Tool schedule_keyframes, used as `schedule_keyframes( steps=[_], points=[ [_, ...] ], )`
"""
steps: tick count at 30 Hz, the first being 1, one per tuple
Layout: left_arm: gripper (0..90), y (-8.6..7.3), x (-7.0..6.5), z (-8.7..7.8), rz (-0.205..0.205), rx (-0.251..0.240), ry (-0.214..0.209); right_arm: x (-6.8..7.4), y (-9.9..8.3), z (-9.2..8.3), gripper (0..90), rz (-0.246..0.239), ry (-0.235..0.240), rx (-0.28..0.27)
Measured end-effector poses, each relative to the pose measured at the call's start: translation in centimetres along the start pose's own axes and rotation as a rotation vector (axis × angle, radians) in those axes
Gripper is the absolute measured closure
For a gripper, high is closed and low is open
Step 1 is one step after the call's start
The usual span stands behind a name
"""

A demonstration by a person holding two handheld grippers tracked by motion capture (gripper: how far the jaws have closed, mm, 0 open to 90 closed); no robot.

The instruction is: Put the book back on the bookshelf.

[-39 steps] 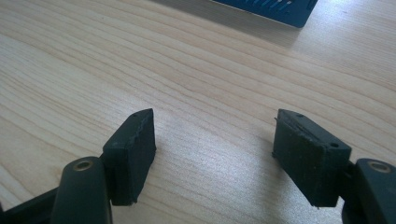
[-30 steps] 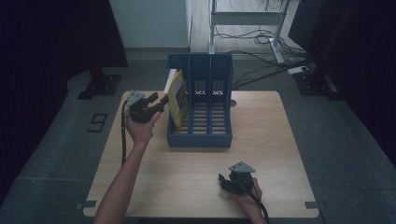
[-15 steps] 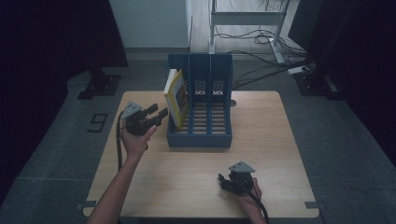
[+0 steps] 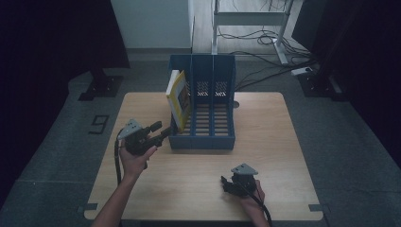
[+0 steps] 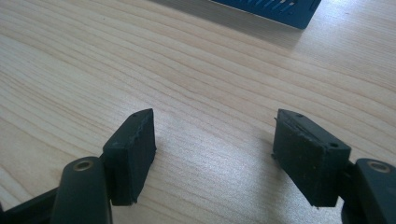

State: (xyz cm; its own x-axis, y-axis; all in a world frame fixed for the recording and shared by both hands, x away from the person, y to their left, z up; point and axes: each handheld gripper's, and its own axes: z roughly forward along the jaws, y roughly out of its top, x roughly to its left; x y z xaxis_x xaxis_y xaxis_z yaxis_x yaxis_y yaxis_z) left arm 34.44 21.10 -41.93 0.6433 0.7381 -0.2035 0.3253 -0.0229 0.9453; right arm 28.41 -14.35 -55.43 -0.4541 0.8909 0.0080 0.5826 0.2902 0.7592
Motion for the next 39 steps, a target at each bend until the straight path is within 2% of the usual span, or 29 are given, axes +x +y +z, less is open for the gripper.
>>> schedule_keyframes(
  steps=[3,7,10,15,17,20,27,32,35,39],
  points=[
    [46.1,-1.0,-0.2,-0.5,-0.005,0.011,-0.007,0.0,0.0,0.0,29.5,-0.001,0.000,-0.002],
    [45.9,-2.3,-0.3,-0.7,0.002,0.055,-0.009,0.0,0.0,0.0,29.6,-0.001,0.001,0.000],
    [45.6,-3.5,-0.2,-0.9,-0.014,0.076,-0.018,0.0,0.0,0.0,29.5,-0.002,0.001,-0.001],
    [44.6,-5.1,-0.4,-1.2,-0.018,0.115,-0.027,0.1,0.1,0.1,29.5,-0.004,0.004,0.000],
    [44.4,-6.0,-0.6,-1.4,-0.032,0.133,-0.046,0.1,0.1,0.1,29.5,-0.004,0.004,0.000],
    [43.9,-7.0,-0.9,-1.5,-0.018,0.159,-0.039,0.1,0.1,0.1,29.5,-0.004,0.004,0.000],
    [42.6,-9.6,-1.1,-0.9,-0.012,0.246,-0.044,0.1,0.1,0.1,29.4,-0.006,0.006,0.000],
    [42.1,-11.4,-0.9,-0.5,-0.050,0.276,-0.063,0.1,0.1,0.1,29.4,-0.006,0.006,0.000],
    [41.1,-12.0,-0.9,-0.3,-0.048,0.305,-0.063,0.1,0.1,0.2,29.4,-0.006,0.006,-0.001],
    [40.8,-12.4,-0.8,-0.1,-0.060,0.316,-0.067,0.1,0.1,0.2,29.3,-0.006,0.008,0.001]
  ],
)
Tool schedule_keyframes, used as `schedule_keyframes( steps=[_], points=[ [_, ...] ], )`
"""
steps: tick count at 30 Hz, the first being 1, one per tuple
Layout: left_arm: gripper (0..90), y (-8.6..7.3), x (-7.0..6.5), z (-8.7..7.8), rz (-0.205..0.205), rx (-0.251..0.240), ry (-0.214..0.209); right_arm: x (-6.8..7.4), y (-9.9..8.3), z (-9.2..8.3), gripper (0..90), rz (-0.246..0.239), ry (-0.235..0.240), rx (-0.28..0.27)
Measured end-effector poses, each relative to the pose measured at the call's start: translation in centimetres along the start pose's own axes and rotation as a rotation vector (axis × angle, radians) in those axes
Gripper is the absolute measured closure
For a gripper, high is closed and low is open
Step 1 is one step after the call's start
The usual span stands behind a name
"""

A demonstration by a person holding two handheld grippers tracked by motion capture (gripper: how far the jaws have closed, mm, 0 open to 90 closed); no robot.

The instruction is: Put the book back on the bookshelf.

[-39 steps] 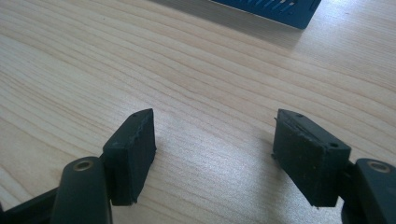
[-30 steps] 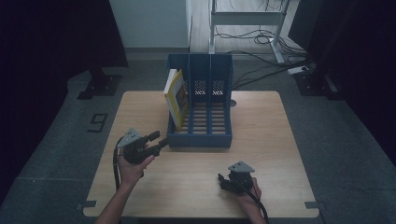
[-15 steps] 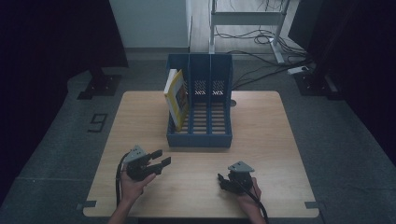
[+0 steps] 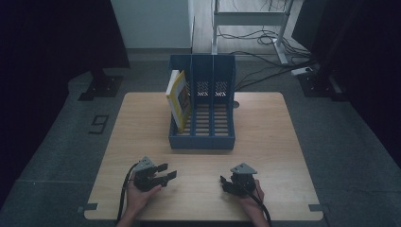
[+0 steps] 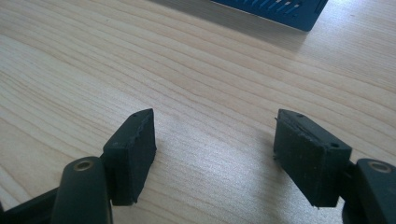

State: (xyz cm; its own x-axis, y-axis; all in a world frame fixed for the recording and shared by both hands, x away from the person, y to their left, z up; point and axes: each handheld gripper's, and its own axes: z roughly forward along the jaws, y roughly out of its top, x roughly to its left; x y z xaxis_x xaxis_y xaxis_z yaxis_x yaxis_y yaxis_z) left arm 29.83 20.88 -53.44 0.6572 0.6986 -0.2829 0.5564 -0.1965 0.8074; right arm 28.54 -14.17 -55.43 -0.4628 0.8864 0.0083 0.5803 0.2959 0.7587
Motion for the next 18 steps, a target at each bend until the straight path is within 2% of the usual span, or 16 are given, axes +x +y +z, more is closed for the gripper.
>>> schedule_keyframes(
  steps=[18],
  points=[
    [39.7,-0.52,-0.05,0.52,-0.008,0.019,-0.001,0.04,0.04,0.06,29.4,-0.005,0.003,-0.001]
  ],
)
